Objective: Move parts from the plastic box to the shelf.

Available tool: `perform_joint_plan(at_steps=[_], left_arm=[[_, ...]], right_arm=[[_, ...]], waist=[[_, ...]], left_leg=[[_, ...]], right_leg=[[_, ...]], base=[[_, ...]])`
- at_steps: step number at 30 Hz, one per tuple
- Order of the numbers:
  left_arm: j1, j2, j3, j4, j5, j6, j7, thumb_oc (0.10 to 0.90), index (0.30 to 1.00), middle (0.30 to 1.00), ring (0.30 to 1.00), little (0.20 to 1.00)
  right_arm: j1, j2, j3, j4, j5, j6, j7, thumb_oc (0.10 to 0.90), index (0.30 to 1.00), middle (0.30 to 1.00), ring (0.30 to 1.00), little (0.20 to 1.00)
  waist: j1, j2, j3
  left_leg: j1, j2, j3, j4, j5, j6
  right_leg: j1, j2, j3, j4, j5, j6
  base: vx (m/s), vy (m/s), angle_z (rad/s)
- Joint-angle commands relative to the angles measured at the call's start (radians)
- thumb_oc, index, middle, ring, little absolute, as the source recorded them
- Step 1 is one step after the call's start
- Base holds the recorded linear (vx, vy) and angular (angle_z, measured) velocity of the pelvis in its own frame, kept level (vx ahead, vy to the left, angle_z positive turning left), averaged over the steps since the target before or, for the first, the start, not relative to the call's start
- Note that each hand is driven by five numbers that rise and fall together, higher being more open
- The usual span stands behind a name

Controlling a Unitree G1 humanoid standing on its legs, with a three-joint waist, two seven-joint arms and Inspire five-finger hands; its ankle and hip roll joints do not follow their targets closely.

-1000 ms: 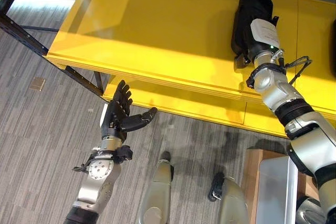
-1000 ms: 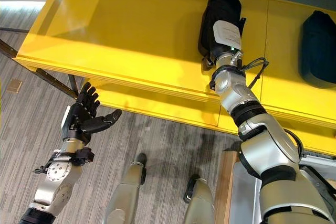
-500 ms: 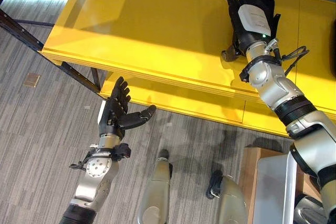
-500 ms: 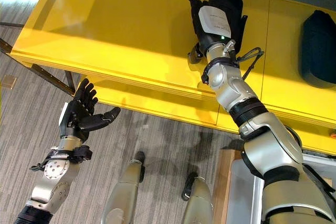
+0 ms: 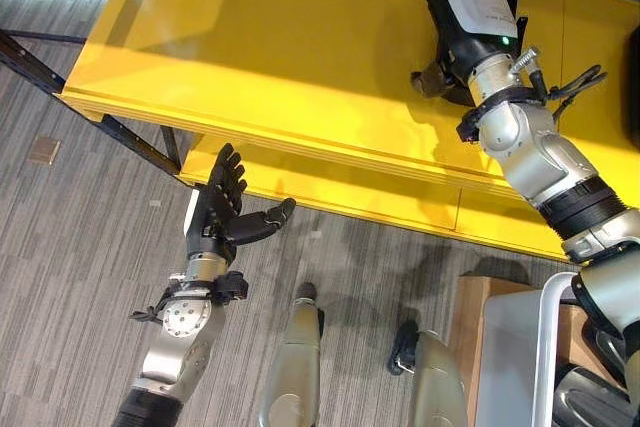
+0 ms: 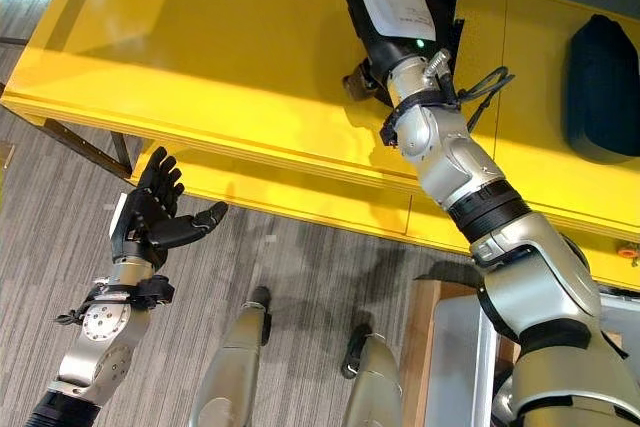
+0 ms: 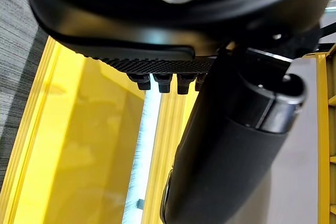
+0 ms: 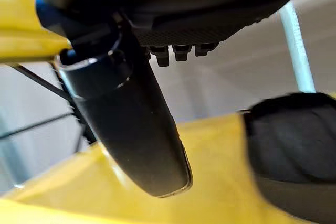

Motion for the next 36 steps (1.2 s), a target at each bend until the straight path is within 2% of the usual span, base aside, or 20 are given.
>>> perform_joint_plan(at_steps=[1,4,8,10,12,13,14,16,19,25,27,28,30,31,32,33,36], left_arm=[[-0.011,0.019,0.056,-0.133,0.049,-0.088,0.013,0.9,1.0,1.0,1.0,1.0],[-0.009,0.009,0.067,-0.131,0.059,-0.085,0.019,0.9,1.0,1.0,1.0,1.0],[-0.002,-0.013,0.085,-0.13,0.081,-0.071,0.033,0.9,1.0,1.0,1.0,1.0],[0.003,-0.013,0.083,-0.133,0.086,-0.069,0.035,0.9,1.0,1.0,1.0,1.0],[0.02,-0.028,0.091,-0.141,0.106,-0.063,0.034,0.9,1.0,1.0,1.0,1.0],[0.03,-0.033,0.092,-0.14,0.113,-0.062,0.032,0.9,1.0,1.0,1.0,1.0],[0.031,-0.032,0.089,-0.141,0.113,-0.062,0.032,0.9,1.0,1.0,1.0,1.0],[0.057,-0.05,0.097,-0.137,0.121,-0.059,0.026,0.9,1.0,1.0,1.0,1.0],[0.096,-0.066,0.108,-0.135,0.126,-0.062,0.012,0.9,1.0,1.0,1.0,1.0],[0.152,-0.085,0.152,-0.113,0.143,-0.081,0.0,0.9,1.0,1.0,1.0,1.0],[0.189,-0.092,0.178,-0.106,0.154,-0.089,-0.007,0.9,1.0,1.0,1.0,1.0],[0.192,-0.092,0.177,-0.106,0.154,-0.09,-0.008,0.9,1.0,1.0,1.0,1.0],[0.212,-0.104,0.184,-0.104,0.157,-0.089,-0.016,0.9,1.0,1.0,1.0,1.0],[0.227,-0.117,0.19,-0.101,0.159,-0.09,-0.027,0.9,1.0,1.0,1.0,1.0],[0.228,-0.118,0.188,-0.101,0.159,-0.09,-0.027,0.9,1.0,1.0,1.0,1.0],[0.234,-0.129,0.185,-0.095,0.164,-0.089,-0.031,0.9,1.0,1.0,1.0,1.0],[0.241,-0.144,0.178,-0.089,0.164,-0.087,-0.035,0.9,1.0,1.0,1.0,1.0]], right_arm=[[-0.036,-0.06,-0.112,-0.136,-0.013,-0.066,-0.078,0.9,1.0,1.0,1.0,1.0],[0.043,-0.064,-0.18,-0.242,0.001,-0.088,-0.088,0.9,1.0,1.0,1.0,1.0],[0.237,-0.059,-0.309,-0.417,0.011,-0.123,-0.093,0.9,1.0,1.0,1.0,1.0],[0.304,-0.049,-0.351,-0.473,0.018,-0.135,-0.085,0.9,1.0,1.0,1.0,1.0],[0.507,-0.013,-0.444,-0.588,0.062,-0.189,-0.073,0.9,1.0,1.0,1.0,1.0],[0.576,0.005,-0.472,-0.621,0.077,-0.202,-0.067,0.9,1.0,1.0,1.0,1.0],[0.582,0.005,-0.477,-0.626,0.077,-0.201,-0.065,0.9,1.0,1.0,1.0,1.0],[0.766,0.04,-0.534,-0.696,0.138,-0.248,-0.035,0.9,1.0,1.0,1.0,1.0],[0.931,0.076,-0.591,-0.75,0.191,-0.285,-0.005,0.9,1.0,1.0,1.0,1.0],[1.172,0.114,-0.68,-0.791,0.112,-0.318,-0.012,0.9,1.0,1.0,1.0,1.0],[1.254,0.125,-0.714,-0.791,0.109,-0.328,-0.007,0.9,1.0,1.0,1.0,1.0],[1.259,0.125,-0.715,-0.794,0.11,-0.328,-0.006,0.9,1.0,1.0,1.0,1.0],[1.3,0.126,-0.733,-0.786,0.111,-0.329,0.001,0.9,1.0,1.0,1.0,1.0],[1.34,0.122,-0.762,-0.779,0.087,-0.329,-0.004,0.9,1.0,1.0,1.0,1.0],[1.344,0.122,-0.764,-0.781,0.087,-0.329,-0.004,0.9,1.0,1.0,1.0,1.0],[1.361,0.129,-0.777,-0.77,0.084,-0.33,-0.012,0.9,1.0,1.0,1.0,1.0],[1.379,0.129,-0.786,-0.767,0.077,-0.33,-0.02,0.9,1.0,1.0,1.0,1.0]], waist=[[-0.009,0.0,-0.068],[-0.021,-0.003,-0.067],[-0.053,-0.012,-0.072],[-0.054,-0.016,-0.076],[-0.078,-0.023,-0.082],[-0.085,-0.026,-0.087],[-0.084,-0.027,-0.09],[-0.114,-0.033,-0.103],[-0.139,-0.036,-0.123],[-0.198,-0.024,-0.173],[-0.227,-0.014,-0.217],[-0.223,-0.014,-0.218],[-0.24,-0.009,-0.242],[-0.256,-0.003,-0.264],[-0.253,-0.001,-0.264],[-0.268,0.006,-0.281],[-0.274,0.014,-0.291]], left_leg=[[0.045,0.055,-0.021,-0.012,-0.031,0.01],[0.05,0.057,-0.016,-0.023,-0.027,0.01],[0.069,0.067,-0.004,-0.051,-0.019,0.009],[0.076,0.07,-0.001,-0.062,-0.016,0.009],[0.102,0.08,0.011,-0.098,-0.01,0.006],[0.111,0.082,0.015,-0.114,-0.003,0.005],[0.11,0.082,0.015,-0.12,0.005,0.005],[0.145,0.093,0.03,-0.171,0.024,0.001],[0.196,0.108,0.052,-0.249,0.063,-0.002],[0.318,0.145,0.1,-0.405,0.124,-0.018],[0.404,0.176,0.153,-0.516,0.176,-0.026],[0.414,0.177,0.16,-0.527,0.181,-0.027],[0.461,0.196,0.189,-0.584,0.208,-0.032],[0.487,0.219,0.209,-0.617,0.244,-0.045],[0.494,0.222,0.212,-0.627,0.248,-0.047],[0.509,0.244,0.22,-0.642,0.28,-0.05],[0.525,0.269,0.235,-0.645,0.312,-0.057]], right_leg=[[0.056,0.008,0.038,-0.012,0.007,-0.023],[0.06,0.011,0.039,-0.024,0.011,-0.023],[0.067,0.02,0.044,-0.053,0.027,-0.019],[0.073,0.023,0.045,-0.065,0.033,-0.018],[0.093,0.03,0.048,-0.107,0.046,-0.011],[0.1,0.033,0.051,-0.127,0.053,-0.009],[0.099,0.033,0.05,-0.132,0.06,-0.009],[0.122,0.045,0.058,-0.183,0.079,-0.002],[0.153,0.06,0.062,-0.254,0.111,0.007],[0.222,0.089,0.083,-0.375,0.146,0.024],[0.255,0.113,0.106,-0.434,0.163,0.028],[0.258,0.115,0.11,-0.438,0.165,0.028],[0.275,0.131,0.127,-0.458,0.167,0.027],[0.286,0.151,0.138,-0.466,0.161,0.022],[0.287,0.154,0.139,-0.467,0.162,0.02],[0.291,0.18,0.146,-0.457,0.149,0.009],[0.289,0.21,0.155,-0.432,0.128,-0.013]], base=[[0.0,0.0,0.0],[0.0,0.0,0.0],[0.0,0.0,0.0],[0.0,-0.007,-0.03],[0.03,-0.02,-0.11],[0.02,-0.01,-0.14],[0.01,-0.013,-0.19],[0.05,-0.022,-0.18],[0.05,-0.011,-0.18],[0.07,-0.014,-0.26],[0.11,-0.008,-0.28],[0.08,-0.024,-0.48],[0.06,-0.076,-0.44],[0.06,-0.096,-0.28],[0.05,-0.166,-0.23],[0.02,-0.103,-0.28],[0.01,-0.143,-0.21]])
